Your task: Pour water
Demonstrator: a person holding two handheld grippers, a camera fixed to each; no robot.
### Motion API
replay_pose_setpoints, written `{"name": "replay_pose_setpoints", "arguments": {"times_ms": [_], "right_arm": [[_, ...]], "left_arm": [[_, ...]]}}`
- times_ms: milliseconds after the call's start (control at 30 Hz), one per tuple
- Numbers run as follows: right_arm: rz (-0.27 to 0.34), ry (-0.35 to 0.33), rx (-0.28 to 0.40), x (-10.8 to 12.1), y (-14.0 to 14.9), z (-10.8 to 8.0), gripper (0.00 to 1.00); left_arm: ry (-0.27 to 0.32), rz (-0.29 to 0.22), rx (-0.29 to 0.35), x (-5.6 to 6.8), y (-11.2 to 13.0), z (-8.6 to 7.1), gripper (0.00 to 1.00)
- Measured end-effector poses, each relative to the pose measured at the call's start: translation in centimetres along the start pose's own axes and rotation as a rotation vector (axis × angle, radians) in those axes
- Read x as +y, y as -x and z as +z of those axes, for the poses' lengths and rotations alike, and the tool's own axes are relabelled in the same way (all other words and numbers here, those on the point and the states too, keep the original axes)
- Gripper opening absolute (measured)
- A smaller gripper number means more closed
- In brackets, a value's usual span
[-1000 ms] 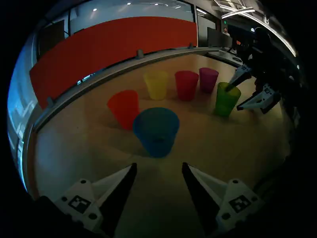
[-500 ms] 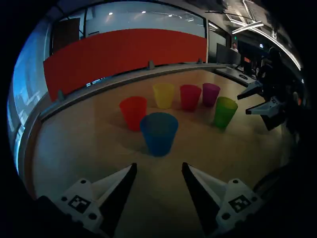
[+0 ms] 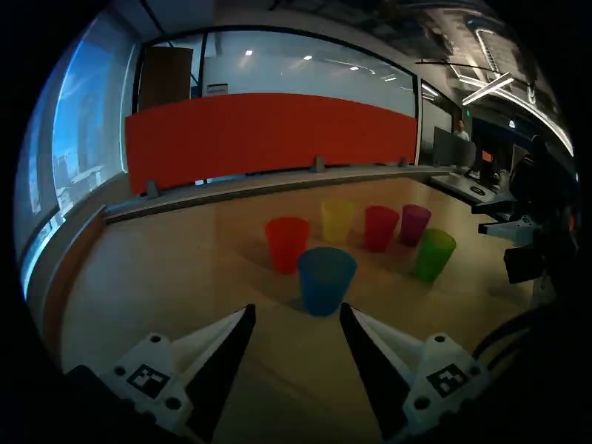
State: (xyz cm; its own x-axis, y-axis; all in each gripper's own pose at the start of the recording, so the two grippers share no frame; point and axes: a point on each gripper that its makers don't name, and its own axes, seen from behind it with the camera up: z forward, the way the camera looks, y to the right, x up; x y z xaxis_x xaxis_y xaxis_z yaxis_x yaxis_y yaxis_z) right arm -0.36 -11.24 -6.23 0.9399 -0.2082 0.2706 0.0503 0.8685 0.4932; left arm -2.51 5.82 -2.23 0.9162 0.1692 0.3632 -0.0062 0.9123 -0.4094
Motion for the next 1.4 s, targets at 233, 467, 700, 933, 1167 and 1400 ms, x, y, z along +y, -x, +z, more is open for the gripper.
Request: {"name": "replay_pose_setpoints", "arguments": {"times_ms": [233,467,700,933,1167,1400], "right_arm": [[0.056,0.127,0.1,3.1,-2.8,-0.4,0.99],[0.134,0.242,0.222,6.2,-5.1,-0.8,0.99],[0.192,0.356,0.332,9.4,-7.2,-1.8,0.99],[0.192,0.457,0.423,10.9,-8.8,-3.2,0.99],[0.18,0.515,0.423,11.6,-8.2,-3.4,0.99],[0.172,0.52,0.406,11.6,-7.6,-3.0,0.99]], "left_arm": [[-0.091,-0.002,0.097,-1.6,-1.7,-1.0,0.84],[-0.167,-0.014,0.178,-3.1,-3.3,-2.0,0.84],[-0.242,-0.005,0.248,-4.5,-4.9,-3.1,0.84],[-0.294,0.011,0.309,-5.1,-6.1,-3.8,0.84],[-0.334,0.019,0.351,-5.8,-6.7,-4.2,0.84],[-0.361,0.013,0.377,-6.4,-7.7,-4.3,0.84]]}}
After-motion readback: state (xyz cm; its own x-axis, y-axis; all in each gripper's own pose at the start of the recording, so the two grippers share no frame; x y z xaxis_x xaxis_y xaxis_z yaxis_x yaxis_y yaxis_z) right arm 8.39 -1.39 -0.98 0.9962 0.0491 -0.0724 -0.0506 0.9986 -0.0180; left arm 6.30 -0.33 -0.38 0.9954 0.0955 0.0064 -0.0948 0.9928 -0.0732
